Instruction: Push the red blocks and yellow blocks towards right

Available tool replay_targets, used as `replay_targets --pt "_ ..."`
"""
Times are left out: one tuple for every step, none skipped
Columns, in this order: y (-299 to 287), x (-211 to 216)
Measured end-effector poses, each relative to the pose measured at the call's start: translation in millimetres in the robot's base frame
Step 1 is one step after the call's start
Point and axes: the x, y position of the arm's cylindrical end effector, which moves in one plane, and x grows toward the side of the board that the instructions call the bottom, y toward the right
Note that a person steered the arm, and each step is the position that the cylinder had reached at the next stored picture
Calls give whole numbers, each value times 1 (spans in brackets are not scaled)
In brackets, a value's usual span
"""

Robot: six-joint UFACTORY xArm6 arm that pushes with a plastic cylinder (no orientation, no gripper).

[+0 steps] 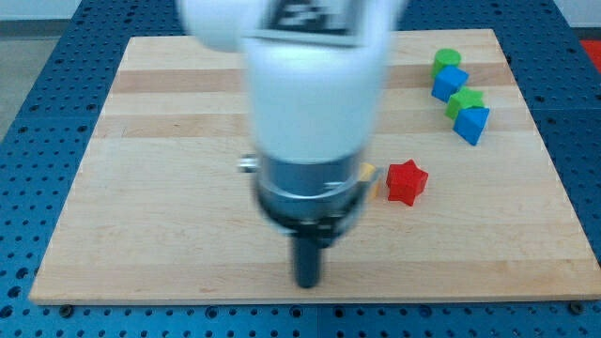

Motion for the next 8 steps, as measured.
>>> replay_targets --pt "-67 0" --pt "-107 -3" --pt "-113 -18" --pt "-112 -33" --pt "-104 -70" --pt "-72 -85" --pt "-35 -105" --pt "8 -111"
